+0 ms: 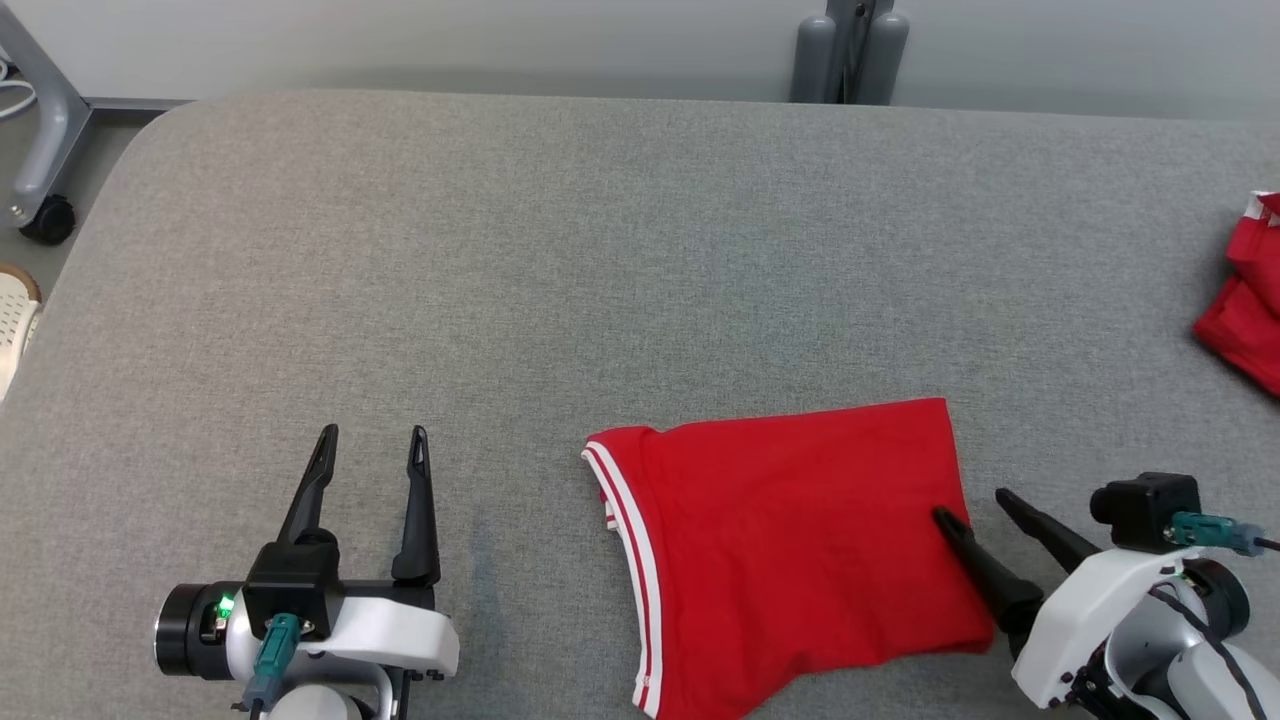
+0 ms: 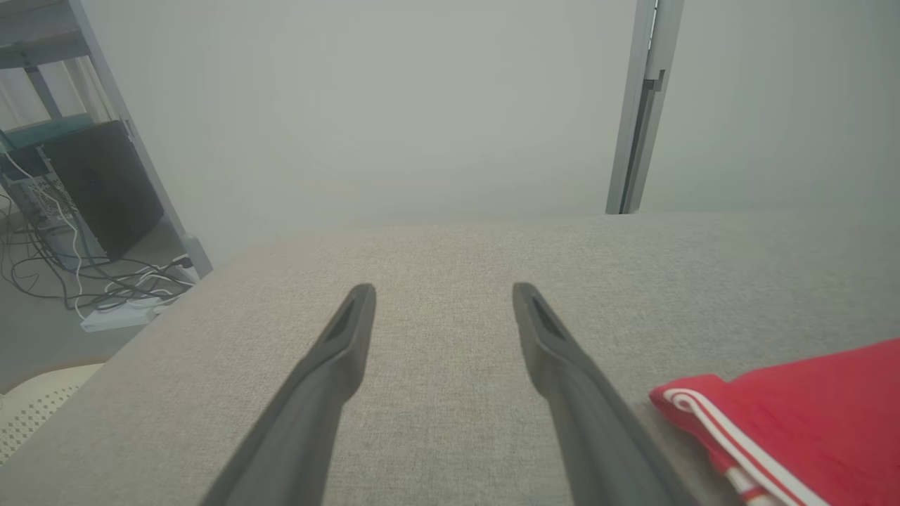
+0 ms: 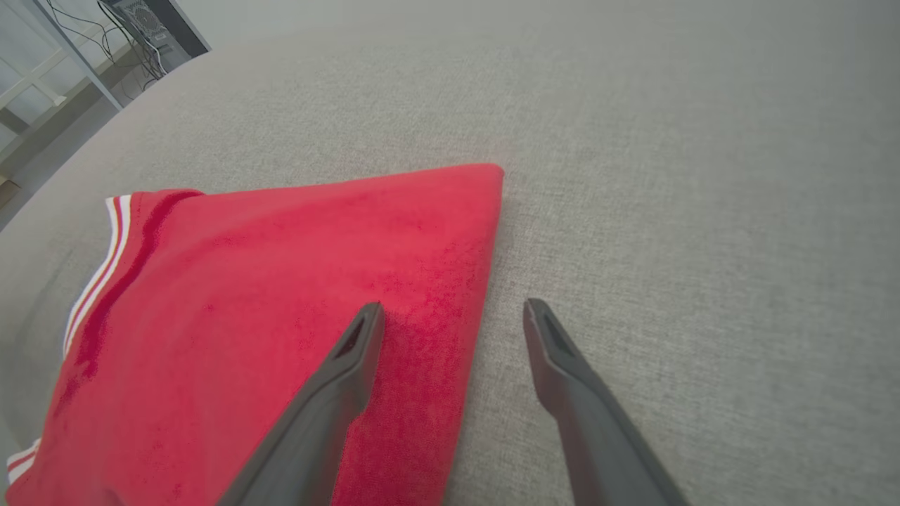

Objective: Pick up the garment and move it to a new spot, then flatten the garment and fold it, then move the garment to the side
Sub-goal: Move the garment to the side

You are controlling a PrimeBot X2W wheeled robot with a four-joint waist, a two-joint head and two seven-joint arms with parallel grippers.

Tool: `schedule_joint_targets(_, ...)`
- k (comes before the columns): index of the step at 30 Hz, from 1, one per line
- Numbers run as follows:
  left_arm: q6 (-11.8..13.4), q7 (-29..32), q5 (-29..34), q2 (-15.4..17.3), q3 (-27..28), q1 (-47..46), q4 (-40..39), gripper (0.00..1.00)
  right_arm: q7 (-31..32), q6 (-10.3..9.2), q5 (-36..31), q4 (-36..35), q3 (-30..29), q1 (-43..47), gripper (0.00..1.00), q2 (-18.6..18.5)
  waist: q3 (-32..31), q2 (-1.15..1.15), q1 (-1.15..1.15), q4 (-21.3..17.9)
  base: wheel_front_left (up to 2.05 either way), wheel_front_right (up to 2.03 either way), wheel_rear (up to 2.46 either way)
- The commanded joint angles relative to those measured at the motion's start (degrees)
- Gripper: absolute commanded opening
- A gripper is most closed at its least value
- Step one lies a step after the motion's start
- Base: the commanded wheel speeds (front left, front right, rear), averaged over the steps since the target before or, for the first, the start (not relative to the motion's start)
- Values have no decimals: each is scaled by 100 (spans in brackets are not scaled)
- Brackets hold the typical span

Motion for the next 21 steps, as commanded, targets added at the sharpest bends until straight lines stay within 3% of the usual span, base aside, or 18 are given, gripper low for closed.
schedule_joint_targets(1, -18, -21, 1, 24, 9, -78, 4, 100, 93, 1, 111, 29, 48, -58, 100, -48, 24, 0, 0, 24, 0, 0, 0)
schedule_joint_targets(17, 17, -21, -28, 23, -116, -239, 81, 100, 636, 2, 902, 245, 926, -604, 100, -282, 210, 0, 0, 246, 0, 0, 0)
schedule_joint_targets(18, 22, -21, -32, 24, -118, -239, 85, 100, 665, 2, 930, 251, 979, -629, 68, -285, 212, 0, 0, 253, 0, 0, 0)
schedule_joint_targets(19, 26, -21, -35, 24, -116, -239, 89, 100, 665, 2, 913, 256, 1033, -666, 1, -308, 214, 0, 0, 259, 0, 0, 0)
schedule_joint_targets(21, 33, -21, -41, 23, -122, -246, 97, 100, 603, 2, 886, 257, 1114, -733, 0, -334, 217, 0, 0, 267, 0, 0, 0)
